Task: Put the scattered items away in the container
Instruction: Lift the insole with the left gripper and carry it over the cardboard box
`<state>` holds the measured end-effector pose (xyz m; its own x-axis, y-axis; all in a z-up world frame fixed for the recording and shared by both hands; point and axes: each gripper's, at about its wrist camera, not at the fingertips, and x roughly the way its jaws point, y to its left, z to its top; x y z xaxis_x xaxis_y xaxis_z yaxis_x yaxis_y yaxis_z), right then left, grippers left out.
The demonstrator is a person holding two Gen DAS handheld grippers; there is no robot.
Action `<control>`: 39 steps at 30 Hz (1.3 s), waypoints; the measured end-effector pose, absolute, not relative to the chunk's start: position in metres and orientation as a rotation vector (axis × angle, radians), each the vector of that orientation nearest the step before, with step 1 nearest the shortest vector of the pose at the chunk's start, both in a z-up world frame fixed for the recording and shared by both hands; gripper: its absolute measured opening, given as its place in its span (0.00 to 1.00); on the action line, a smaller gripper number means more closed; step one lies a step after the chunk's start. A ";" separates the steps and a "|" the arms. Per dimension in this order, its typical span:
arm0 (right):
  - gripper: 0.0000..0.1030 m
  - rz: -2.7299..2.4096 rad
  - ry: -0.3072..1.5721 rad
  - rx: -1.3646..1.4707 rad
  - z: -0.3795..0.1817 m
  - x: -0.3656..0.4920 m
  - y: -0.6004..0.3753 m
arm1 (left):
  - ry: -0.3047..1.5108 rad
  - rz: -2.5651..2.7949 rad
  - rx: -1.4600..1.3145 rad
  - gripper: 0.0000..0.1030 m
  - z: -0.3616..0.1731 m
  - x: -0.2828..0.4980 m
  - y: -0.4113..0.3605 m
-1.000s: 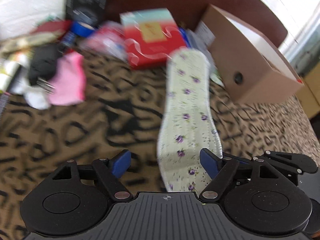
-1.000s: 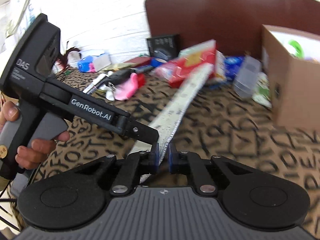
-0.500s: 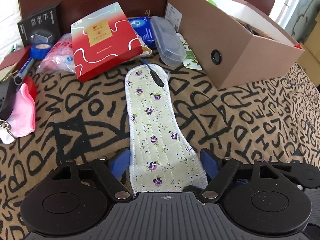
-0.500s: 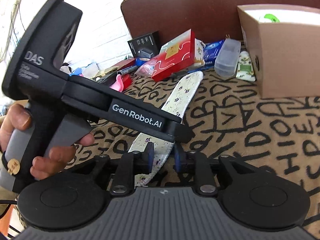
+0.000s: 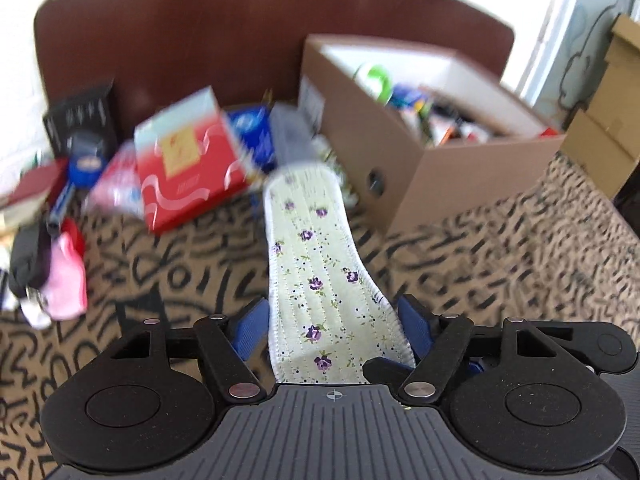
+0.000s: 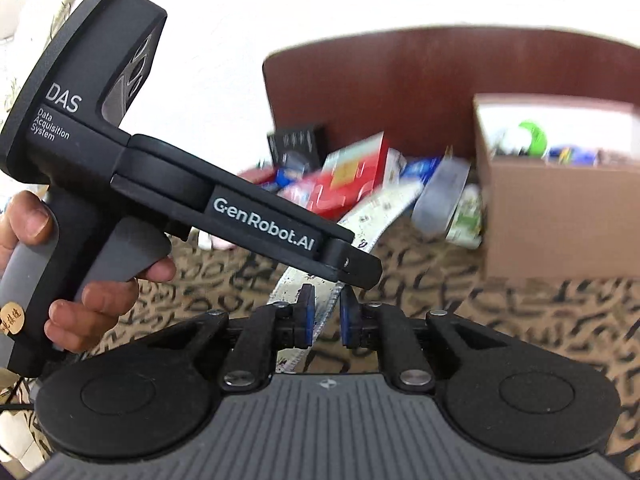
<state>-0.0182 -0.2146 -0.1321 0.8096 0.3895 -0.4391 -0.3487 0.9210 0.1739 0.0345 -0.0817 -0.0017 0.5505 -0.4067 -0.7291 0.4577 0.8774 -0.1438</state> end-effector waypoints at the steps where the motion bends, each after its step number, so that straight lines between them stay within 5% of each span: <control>1: 0.12 0.388 0.466 0.078 -0.126 -0.021 -0.218 | 0.828 -0.517 0.061 0.70 0.006 0.033 -0.084; 16: 0.12 0.266 0.243 0.007 -0.059 0.004 -0.274 | 0.606 -0.624 0.095 0.71 0.088 0.065 -0.160; 33: 0.12 0.075 0.310 0.027 -0.082 0.109 -0.367 | 0.643 -0.750 0.090 0.71 0.046 0.190 -0.271; 36: 0.14 0.052 0.329 0.023 -0.088 0.122 -0.375 | 0.645 -0.764 0.093 0.81 0.037 0.203 -0.279; 39: 0.59 -0.021 0.351 -0.019 -0.096 0.126 -0.376 | 0.638 -0.754 0.104 0.95 0.032 0.205 -0.277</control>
<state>0.1262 -0.3759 -0.0958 0.9389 -0.0240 -0.3435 0.0173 0.9996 -0.0224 0.2048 -0.2771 0.0324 0.5510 -0.6058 -0.5739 0.6669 0.7331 -0.1336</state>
